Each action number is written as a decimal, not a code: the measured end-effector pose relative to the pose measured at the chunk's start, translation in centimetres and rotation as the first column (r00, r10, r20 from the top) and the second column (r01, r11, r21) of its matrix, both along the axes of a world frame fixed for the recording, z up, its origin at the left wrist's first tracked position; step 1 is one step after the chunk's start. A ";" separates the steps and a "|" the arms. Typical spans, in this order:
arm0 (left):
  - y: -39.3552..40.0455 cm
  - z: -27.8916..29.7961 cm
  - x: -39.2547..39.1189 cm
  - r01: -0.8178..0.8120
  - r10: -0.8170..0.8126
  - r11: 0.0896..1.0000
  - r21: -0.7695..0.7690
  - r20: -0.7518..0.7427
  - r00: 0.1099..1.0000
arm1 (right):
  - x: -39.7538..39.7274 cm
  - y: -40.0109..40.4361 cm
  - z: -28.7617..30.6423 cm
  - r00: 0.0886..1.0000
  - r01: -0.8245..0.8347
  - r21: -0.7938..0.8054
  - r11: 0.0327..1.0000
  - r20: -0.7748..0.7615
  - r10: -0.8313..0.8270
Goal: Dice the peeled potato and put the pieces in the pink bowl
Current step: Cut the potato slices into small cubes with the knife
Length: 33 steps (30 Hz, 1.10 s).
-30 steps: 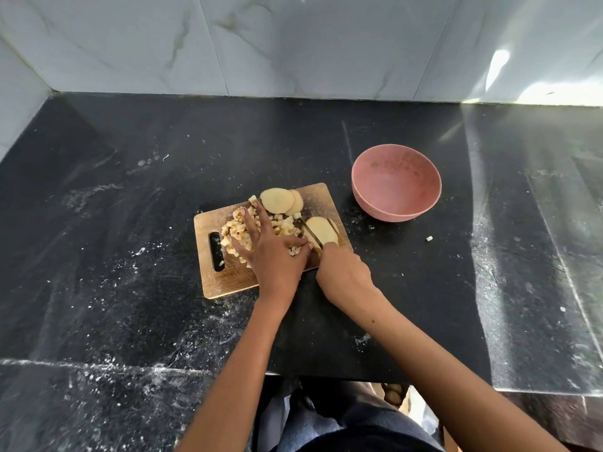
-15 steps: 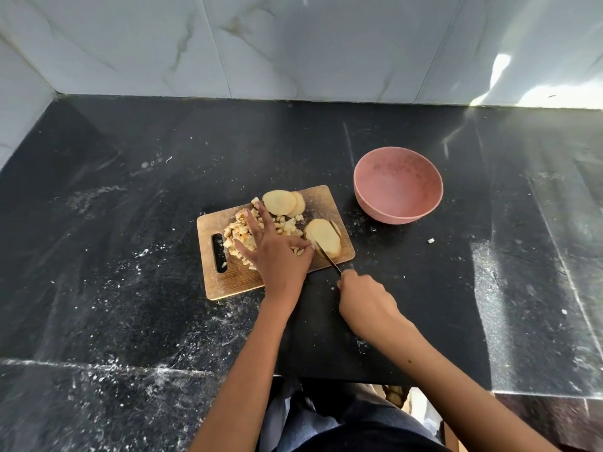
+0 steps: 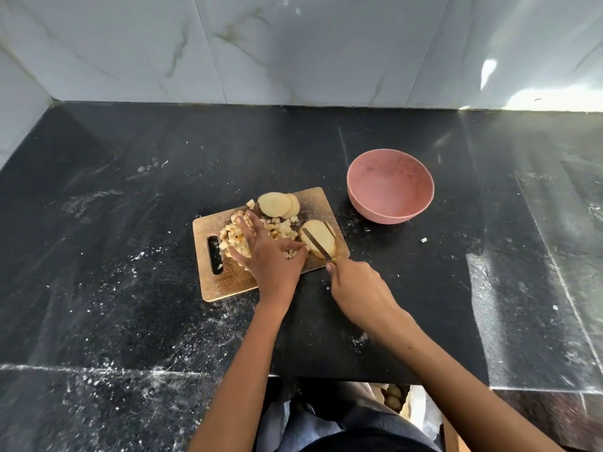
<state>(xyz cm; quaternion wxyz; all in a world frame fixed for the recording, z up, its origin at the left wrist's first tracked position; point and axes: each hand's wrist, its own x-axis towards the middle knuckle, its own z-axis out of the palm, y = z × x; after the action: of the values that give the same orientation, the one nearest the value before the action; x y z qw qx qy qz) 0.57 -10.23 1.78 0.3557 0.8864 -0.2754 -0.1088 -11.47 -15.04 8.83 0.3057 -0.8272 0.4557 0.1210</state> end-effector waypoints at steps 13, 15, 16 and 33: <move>-0.6 0.3 0.3 -0.074 0.078 0.996 0.057 -0.066 0.995 | 3.1 0.1 -1.6 0.991 0.013 -0.034 0.999 -0.136 -0.018; -0.8 0.4 0.4 -0.080 0.084 0.995 0.064 -0.072 0.994 | 3.6 -0.2 -1.7 0.986 0.052 0.014 0.999 -0.158 -0.049; -0.8 0.4 0.4 -0.083 0.088 0.994 0.065 -0.075 0.993 | 3.8 -0.3 -1.8 0.984 0.072 0.035 0.997 -0.165 -0.066; -0.6 0.7 0.0 -0.049 0.047 0.996 0.070 0.043 0.998 | -2.8 1.0 -2.1 0.977 -0.034 -0.005 0.999 -0.213 0.032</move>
<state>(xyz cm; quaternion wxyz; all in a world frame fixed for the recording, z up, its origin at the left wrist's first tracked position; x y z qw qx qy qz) 0.55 -10.84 2.50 0.3210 0.9069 -0.2573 -0.0917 -14.26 -14.00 6.72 0.2496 -0.8182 0.4725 0.2120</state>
